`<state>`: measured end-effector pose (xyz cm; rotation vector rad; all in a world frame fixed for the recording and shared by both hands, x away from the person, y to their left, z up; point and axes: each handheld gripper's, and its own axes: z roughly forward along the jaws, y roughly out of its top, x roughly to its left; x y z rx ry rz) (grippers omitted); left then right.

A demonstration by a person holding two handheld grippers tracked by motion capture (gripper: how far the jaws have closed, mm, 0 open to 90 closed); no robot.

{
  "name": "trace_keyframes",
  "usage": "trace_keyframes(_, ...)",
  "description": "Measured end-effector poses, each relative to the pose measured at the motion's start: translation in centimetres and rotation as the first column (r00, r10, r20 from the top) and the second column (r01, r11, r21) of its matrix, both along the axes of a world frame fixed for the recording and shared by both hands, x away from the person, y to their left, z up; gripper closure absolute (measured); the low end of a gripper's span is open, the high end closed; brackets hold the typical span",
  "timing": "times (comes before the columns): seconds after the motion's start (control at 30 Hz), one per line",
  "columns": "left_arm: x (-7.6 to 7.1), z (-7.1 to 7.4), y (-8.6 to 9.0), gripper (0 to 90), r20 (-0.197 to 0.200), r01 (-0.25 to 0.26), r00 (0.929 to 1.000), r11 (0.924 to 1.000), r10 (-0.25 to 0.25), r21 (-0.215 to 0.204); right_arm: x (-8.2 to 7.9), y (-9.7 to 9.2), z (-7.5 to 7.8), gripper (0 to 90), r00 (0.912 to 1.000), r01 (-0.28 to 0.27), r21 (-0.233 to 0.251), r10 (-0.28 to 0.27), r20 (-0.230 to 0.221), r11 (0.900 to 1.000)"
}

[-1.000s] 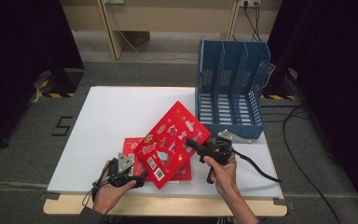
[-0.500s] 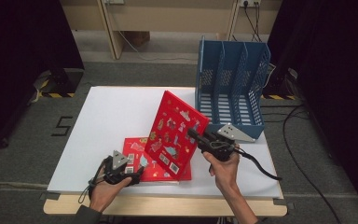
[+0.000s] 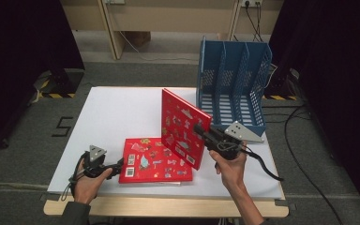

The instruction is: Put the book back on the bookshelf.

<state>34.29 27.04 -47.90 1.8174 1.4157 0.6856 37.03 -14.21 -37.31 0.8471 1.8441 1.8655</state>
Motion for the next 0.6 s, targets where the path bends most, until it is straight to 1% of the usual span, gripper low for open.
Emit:
trace_keyframes(0.03, 0.0, 0.0, 0.2, 15.9, -0.003, -0.009, 1.0000, 1.0000, 0.009, 0.000, 0.0, 0.1, -0.1, 78.5, 1.0000, -0.007, 0.008, 0.007, -0.005, 0.9999)
trace_keyframes(0.1, 0.2, -0.3, 0.7, 15.8, -0.020, -0.027, 0.9994, 0.9996, 0.027, 0.000, 0.0, 0.1, -0.1, 78.4, 0.9998, -0.014, -0.008, 0.013, -0.017, 0.9999)
trace_keyframes(0.17, 0.3, -0.6, 1.2, 15.9, -0.038, -0.039, 0.9985, 0.9992, 0.039, -0.001, 0.0, 0.1, -0.1, 78.4, 0.9999, -0.011, -0.032, 0.011, -0.002, 0.9994)
trace_keyframes(0.2, 0.3, -0.7, 1.3, 15.9, -0.041, -0.042, 0.9983, 0.9991, 0.042, -0.004, -0.1, 0.0, -0.1, 78.2, 0.9999, -0.013, -0.031, 0.013, -0.010, 0.9994)
trace_keyframes(0.23, 0.4, -0.7, 1.4, 15.9, -0.043, -0.043, 0.9982, 0.9991, 0.043, -0.003, -0.2, 0.1, -0.2, 77.9, 0.9997, -0.022, -0.031, 0.022, -0.007, 0.9993)
trace_keyframes(0.3, 0.4, -0.8, 1.3, 15.9, -0.047, -0.040, 0.9981, 0.9992, 0.040, -0.001, -0.2, 0.2, -0.3, 77.1, 0.9993, -0.036, -0.046, 0.036, -0.002, 0.9983)
trace_keyframes(0.4, 0.4, -1.0, 1.0, 15.9, -0.056, -0.025, 0.9981, 0.9993, 0.026, 0.026, -0.4, 0.5, -0.8, 76.2, 0.9993, -0.036, -0.075, 0.035, -0.012, 0.9965)
trace_keyframes(0.43, 0.5, -1.1, 1.0, 15.9, -0.064, -0.019, 0.9977, 0.9993, 0.021, 0.033, -0.3, 0.5, -1.0, 76.1, 0.9993, -0.038, -0.075, 0.037, -0.005, 0.9964)
trace_keyframes(0.47, 0.5, -1.2, 1.0, 15.9, -0.074, -0.016, 0.9971, 0.9992, 0.019, 0.036, -0.3, 0.6, -1.1, 76.0, 0.9991, -0.041, -0.078, 0.040, -0.012, 0.9961)
trace_keyframes(0.53, 0.6, -1.3, 1.1, 15.9, -0.082, -0.021, 0.9964, 0.9989, 0.024, 0.041, -0.3, 0.6, -1.3, 75.8, 0.9995, -0.032, -0.092, 0.031, -0.004, 0.9953)
trace_keyframes(0.57, 0.6, -1.3, 1.3, 15.9, -0.080, -0.024, 0.9964, 0.9987, 0.027, 0.046, -0.3, 0.6, -1.4, 75.7, 0.9994, -0.033, -0.106, 0.032, -0.008, 0.9938)
trace_keyframes(0.6, 0.7, -1.4, 1.5, 15.9, -0.084, -0.032, 0.9958, 0.9983, 0.036, 0.049, -0.2, 0.7, -1.5, 75.7, 0.9995, -0.030, -0.113, 0.031, 0.008, 0.9931)
